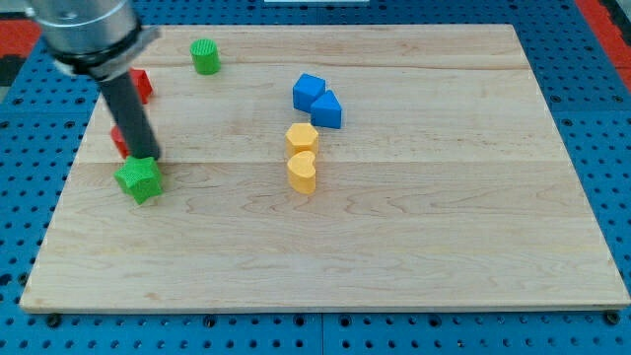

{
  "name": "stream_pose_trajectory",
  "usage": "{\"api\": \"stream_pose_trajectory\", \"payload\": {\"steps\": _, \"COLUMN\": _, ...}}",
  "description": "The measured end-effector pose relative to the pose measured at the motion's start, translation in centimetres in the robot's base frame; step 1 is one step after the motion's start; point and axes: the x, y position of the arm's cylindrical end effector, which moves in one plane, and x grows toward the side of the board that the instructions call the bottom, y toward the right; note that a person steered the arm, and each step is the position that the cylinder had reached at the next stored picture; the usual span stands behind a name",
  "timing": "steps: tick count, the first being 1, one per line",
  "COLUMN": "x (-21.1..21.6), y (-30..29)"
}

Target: Move the red circle into the red star

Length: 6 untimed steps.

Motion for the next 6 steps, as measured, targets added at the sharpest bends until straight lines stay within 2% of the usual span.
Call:
{"api": "stream_pose_trajectory", "payload": {"steps": 1, "x": -1.7, "y": -1.9}}
{"api": "stream_pose_trajectory", "payload": {"steps": 2, "x": -5.5, "y": -2.8}}
{"api": "stream_pose_trajectory", "payload": {"steps": 3, "x": -0.6, "y": -2.4}}
{"api": "stream_pose_trajectory", "payload": {"steps": 4, "x": -3.4, "y": -6.6}}
{"api": "stream_pose_trajectory", "payload": {"steps": 5, "x": -7.1, "y": -5.2}}
{"api": "stream_pose_trajectory", "payload": {"steps": 6, "x": -7.1, "y": -1.6}}
